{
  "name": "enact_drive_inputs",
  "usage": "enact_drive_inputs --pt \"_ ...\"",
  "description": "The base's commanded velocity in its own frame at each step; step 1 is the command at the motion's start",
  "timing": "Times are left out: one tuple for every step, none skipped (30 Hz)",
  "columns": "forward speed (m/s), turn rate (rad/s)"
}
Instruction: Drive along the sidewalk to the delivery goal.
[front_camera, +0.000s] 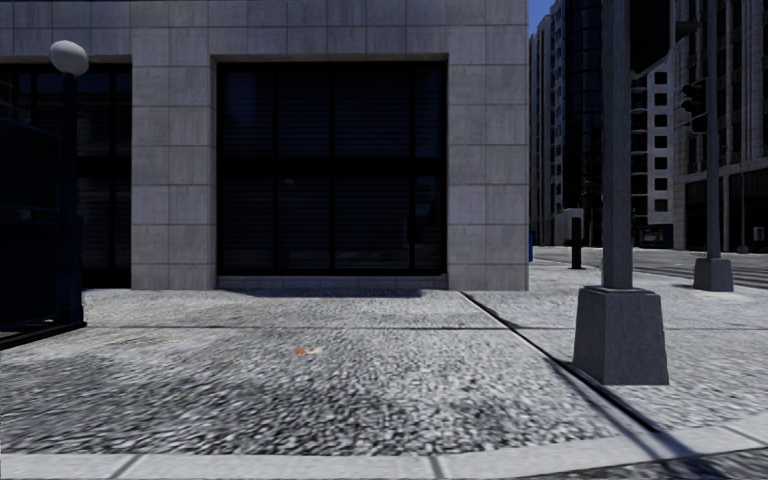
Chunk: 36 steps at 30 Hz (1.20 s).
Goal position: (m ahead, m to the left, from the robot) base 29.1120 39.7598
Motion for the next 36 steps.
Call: enact_drive_inputs --pt "2.00 0.00" --pt "2.00 0.00" --pt "2.00 0.00" --pt "2.00 0.00" --pt "2.00 0.00" --pt "2.00 0.00" --pt "2.00 0.00" --pt "2.00 0.00" --pt "2.00 0.00" --pt "2.00 0.00" --pt "1.91 0.08" --pt "1.69 0.16" --pt "1.69 0.16" --pt "1.57 0.18" --pt "1.50 0.22" --pt "1.49 0.28" --pt "1.49 0.28" --pt "1.48 0.35" --pt "1.48 0.37" --pt "1.48 0.41" --pt "1.48 0.41" --pt "1.48 0.42" --pt "1.48 0.43" --pt "1.48 0.43" --pt "1.49 0.43" --pt "1.49 0.45" --pt "1.49 0.54" --pt "1.49 0.54" --pt "1.49 0.60" --pt "1.49 0.62" --pt "1.49 0.62" --pt "1.49 0.62" --pt "1.49 0.66" --pt "1.49 0.70" --pt "1.49 0.70" --pt "1.49 0.72"
